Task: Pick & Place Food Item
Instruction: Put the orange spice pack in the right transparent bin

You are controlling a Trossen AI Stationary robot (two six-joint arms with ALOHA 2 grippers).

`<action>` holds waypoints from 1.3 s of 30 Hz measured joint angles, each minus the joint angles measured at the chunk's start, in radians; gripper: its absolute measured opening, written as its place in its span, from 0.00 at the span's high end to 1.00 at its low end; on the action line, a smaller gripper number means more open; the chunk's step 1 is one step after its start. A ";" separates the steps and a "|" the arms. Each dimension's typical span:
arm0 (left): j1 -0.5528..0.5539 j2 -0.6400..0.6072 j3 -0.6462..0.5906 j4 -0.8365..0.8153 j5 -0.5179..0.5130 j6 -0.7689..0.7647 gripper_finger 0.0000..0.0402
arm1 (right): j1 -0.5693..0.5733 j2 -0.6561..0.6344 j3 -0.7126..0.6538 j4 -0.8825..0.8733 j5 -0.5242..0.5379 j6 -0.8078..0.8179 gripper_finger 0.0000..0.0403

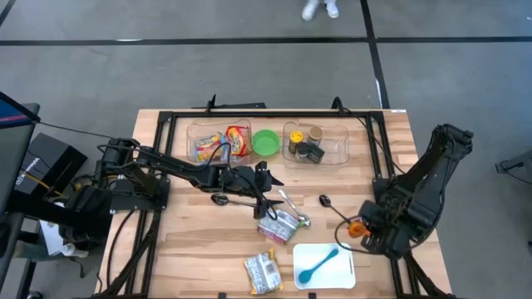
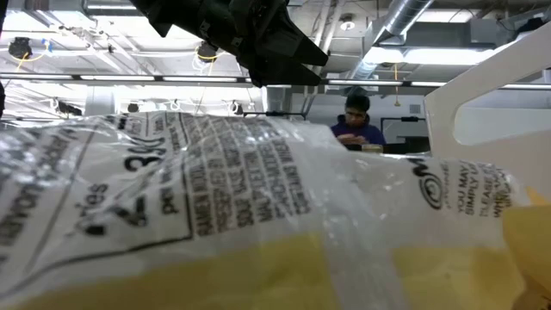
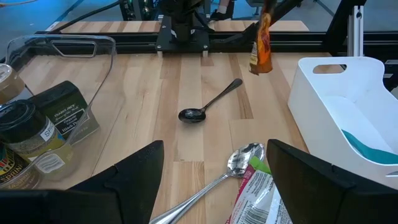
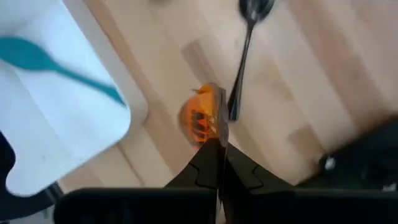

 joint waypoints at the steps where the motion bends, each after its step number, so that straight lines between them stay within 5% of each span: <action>1: 0.000 0.000 0.000 0.000 0.000 0.000 0.31 | -0.015 -0.009 0.000 -0.004 0.012 -0.024 1.00; 15: 0.000 0.000 0.000 -0.001 -0.001 0.000 0.31 | -0.239 -0.111 0.007 -0.022 0.215 -0.379 1.00; 29: 0.000 0.000 0.000 0.021 -0.005 0.000 0.31 | -0.476 -0.122 0.222 -0.037 0.515 -0.620 1.00; 39: 0.000 0.000 0.000 0.021 -0.003 0.000 0.31 | -0.781 -0.122 0.289 -0.043 0.533 -0.668 1.00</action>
